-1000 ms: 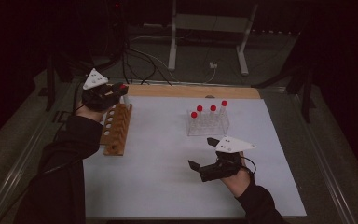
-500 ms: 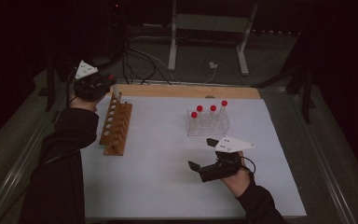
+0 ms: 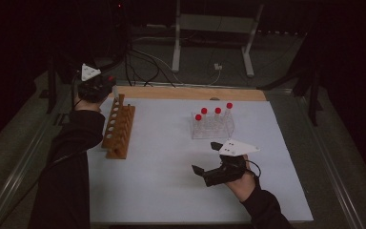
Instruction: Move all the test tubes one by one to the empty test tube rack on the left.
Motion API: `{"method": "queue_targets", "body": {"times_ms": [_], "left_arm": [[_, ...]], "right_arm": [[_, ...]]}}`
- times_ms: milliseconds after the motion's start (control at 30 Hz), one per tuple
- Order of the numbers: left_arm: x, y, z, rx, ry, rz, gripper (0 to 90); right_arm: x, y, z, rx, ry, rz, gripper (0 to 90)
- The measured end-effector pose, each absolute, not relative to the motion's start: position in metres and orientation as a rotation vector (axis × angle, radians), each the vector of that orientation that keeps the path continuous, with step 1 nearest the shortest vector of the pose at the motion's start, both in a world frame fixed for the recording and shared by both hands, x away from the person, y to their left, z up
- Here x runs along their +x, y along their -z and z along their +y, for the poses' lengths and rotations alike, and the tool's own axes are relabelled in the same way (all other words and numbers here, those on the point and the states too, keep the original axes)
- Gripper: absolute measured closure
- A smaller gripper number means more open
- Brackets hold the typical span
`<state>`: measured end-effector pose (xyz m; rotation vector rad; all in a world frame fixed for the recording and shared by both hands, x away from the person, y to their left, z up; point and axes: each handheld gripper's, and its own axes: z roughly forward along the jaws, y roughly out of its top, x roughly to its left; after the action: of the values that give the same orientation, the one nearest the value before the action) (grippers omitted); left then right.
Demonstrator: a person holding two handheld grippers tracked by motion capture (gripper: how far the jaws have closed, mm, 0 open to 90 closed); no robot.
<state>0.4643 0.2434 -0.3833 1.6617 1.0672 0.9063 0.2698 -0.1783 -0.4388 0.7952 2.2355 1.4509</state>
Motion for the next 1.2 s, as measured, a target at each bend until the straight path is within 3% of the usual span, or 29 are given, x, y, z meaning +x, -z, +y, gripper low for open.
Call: {"method": "queue_targets", "body": {"times_ms": [633,1200], "left_arm": [[0.473,0.432,0.244,1.725,-0.848,1.14,72.0],[0.475,0.441,0.244,1.767,-0.829,1.163,71.7]], "right_arm": [[0.27,0.438,-0.18,0.802,-1.457,2.23,0.0],[0.269,0.437,-0.18,0.799,-1.46,2.233,0.0]]}}
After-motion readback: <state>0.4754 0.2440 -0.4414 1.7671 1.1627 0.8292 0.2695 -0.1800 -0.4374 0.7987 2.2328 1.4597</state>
